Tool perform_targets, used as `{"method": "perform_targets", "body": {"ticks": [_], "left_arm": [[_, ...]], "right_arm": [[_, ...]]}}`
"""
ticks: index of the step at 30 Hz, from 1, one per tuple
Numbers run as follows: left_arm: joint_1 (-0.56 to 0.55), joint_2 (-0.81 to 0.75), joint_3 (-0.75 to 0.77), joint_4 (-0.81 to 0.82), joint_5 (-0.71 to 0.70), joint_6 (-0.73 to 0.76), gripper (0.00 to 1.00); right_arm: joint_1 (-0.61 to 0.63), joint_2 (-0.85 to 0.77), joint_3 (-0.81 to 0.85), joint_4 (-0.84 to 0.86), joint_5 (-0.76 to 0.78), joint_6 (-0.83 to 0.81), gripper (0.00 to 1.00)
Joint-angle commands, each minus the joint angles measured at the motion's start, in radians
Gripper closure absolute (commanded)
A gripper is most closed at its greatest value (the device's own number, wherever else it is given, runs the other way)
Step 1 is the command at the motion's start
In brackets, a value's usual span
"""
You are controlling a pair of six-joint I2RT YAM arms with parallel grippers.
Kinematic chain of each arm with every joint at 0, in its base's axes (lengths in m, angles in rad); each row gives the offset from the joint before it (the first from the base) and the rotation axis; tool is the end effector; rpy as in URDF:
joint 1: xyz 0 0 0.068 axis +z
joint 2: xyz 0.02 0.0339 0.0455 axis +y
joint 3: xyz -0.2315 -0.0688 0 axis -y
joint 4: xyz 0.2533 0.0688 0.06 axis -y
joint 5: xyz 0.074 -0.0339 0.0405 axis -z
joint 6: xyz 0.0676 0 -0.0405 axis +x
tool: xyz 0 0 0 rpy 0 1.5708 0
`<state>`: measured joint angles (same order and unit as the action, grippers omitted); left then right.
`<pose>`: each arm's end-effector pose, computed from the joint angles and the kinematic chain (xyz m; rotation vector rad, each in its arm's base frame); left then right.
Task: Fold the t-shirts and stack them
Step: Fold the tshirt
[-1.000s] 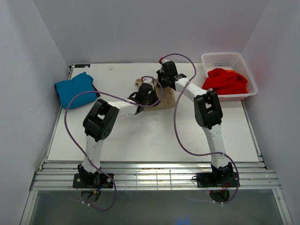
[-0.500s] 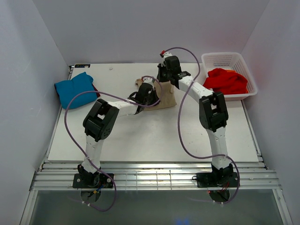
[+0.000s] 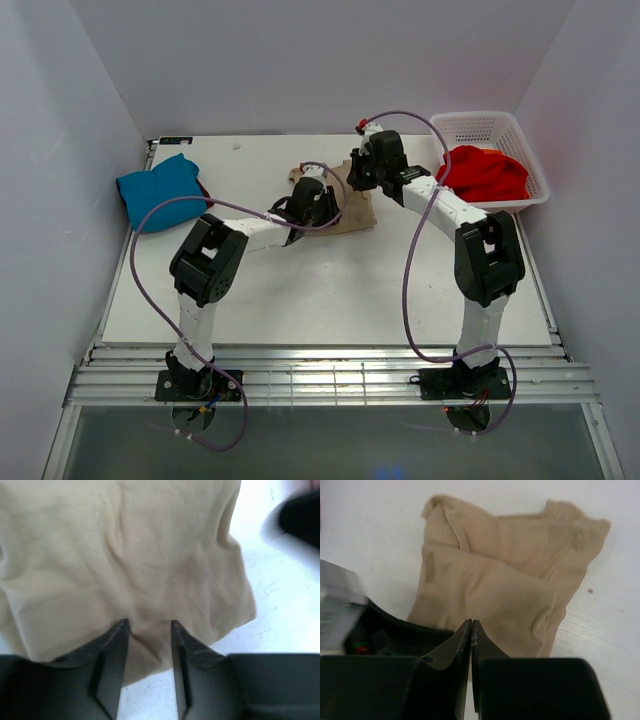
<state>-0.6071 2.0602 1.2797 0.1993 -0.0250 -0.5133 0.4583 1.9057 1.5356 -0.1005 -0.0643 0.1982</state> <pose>0.3865 -0.2664 0.1045 0.0890 2.2161 -0.6124 0.4286 0.2163 0.2323 -0.3094 2.0506 0.4730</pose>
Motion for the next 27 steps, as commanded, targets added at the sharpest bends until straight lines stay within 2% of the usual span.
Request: {"method": "perform_targets", "body": {"ticks": [1,2,3,4,5,6,10,12,15,16,19,27], "left_arm": [[0.0,-0.156,0.01,-0.075,-0.097,0.055,0.48],[0.003,-0.164,0.036,-0.101,-0.131,0.062,0.43],[0.015,-0.167,0.046,-0.122,-0.139,0.065,0.32],[0.024,-0.169,0.053,-0.151,-0.141,0.065,0.14],[0.036,-0.17,0.053,-0.161,-0.138,0.064,0.13],[0.065,-0.17,0.049,-0.166,-0.113,0.058,0.02],[0.157,-0.163,0.03,-0.167,0.015,0.015,0.02],[0.223,-0.147,0.026,-0.166,0.144,-0.008,0.02],[0.295,-0.12,0.006,-0.114,0.265,-0.042,0.02],[0.314,-0.109,-0.009,-0.071,0.377,-0.056,0.02],[0.362,-0.058,-0.032,-0.005,0.535,-0.123,0.02],[0.368,0.055,-0.031,0.023,0.659,-0.18,0.02]], "right_arm": [[-0.001,0.056,-0.012,-0.054,-0.04,0.0,0.92],[-0.001,0.09,-0.005,-0.071,-0.043,0.003,0.92],[-0.001,0.105,0.003,-0.077,-0.045,0.004,0.92],[-0.001,0.142,0.023,-0.097,-0.052,0.007,0.92],[-0.001,0.159,0.035,-0.106,-0.052,0.01,0.92],[-0.001,0.174,0.044,-0.113,-0.055,0.013,0.92],[-0.001,0.248,0.078,-0.14,-0.045,0.023,0.92],[0.0,0.266,0.098,-0.169,-0.037,0.026,0.92],[0.0,0.283,0.095,-0.182,-0.022,0.026,0.92],[0.0,0.282,0.09,-0.182,-0.013,0.026,0.92],[-0.001,0.283,0.08,-0.185,0.006,0.021,0.92],[0.0,0.302,0.127,-0.226,0.024,0.012,0.92]]}}
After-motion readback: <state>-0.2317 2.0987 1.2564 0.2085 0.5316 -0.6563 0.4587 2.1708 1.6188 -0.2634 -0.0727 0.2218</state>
